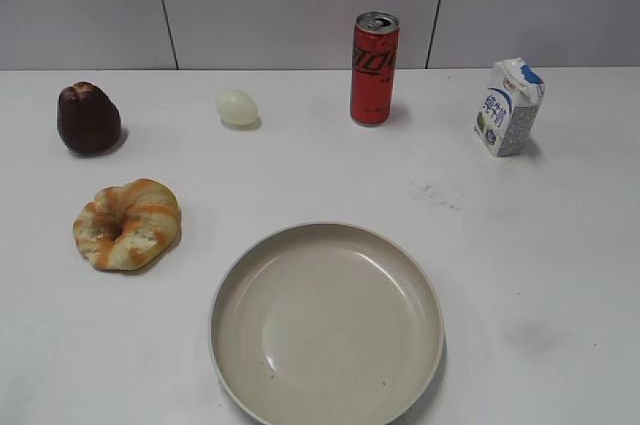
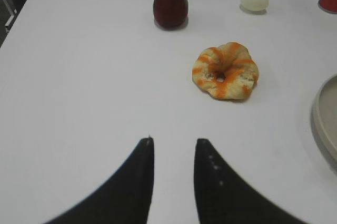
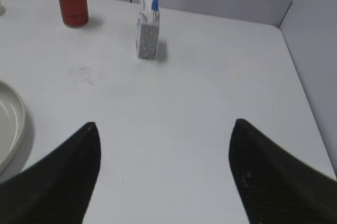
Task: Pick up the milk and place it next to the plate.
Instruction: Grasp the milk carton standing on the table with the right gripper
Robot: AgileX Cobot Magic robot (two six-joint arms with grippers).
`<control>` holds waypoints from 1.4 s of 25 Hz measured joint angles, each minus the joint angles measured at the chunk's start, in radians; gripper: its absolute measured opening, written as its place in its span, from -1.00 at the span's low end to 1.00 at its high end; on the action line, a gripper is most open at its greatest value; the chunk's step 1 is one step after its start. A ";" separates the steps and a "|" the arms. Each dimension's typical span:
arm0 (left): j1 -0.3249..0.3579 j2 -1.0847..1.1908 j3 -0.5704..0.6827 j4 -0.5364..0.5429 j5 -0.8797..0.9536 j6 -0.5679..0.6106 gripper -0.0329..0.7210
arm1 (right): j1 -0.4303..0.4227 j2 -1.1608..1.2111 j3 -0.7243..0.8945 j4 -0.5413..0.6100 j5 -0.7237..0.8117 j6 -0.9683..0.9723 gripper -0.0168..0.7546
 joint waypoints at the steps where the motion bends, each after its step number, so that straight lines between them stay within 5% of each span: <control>1: 0.000 0.000 0.000 0.000 0.000 0.000 -0.36 | 0.000 0.031 -0.001 0.000 -0.046 0.000 0.53; 6: 0.000 0.000 0.000 0.000 0.000 0.000 -0.36 | 0.000 0.229 -0.017 0.000 -0.209 0.001 0.53; 14: 0.000 0.000 0.000 0.000 0.000 0.000 -0.36 | 0.000 0.680 -0.223 0.000 -0.251 0.049 0.53; 24: 0.000 0.000 0.000 0.000 0.000 0.000 -0.36 | 0.000 1.299 -0.631 0.018 -0.143 0.084 0.53; 35: 0.000 0.000 0.000 0.000 0.000 0.000 -0.36 | 0.010 1.868 -1.253 0.021 0.098 0.081 0.53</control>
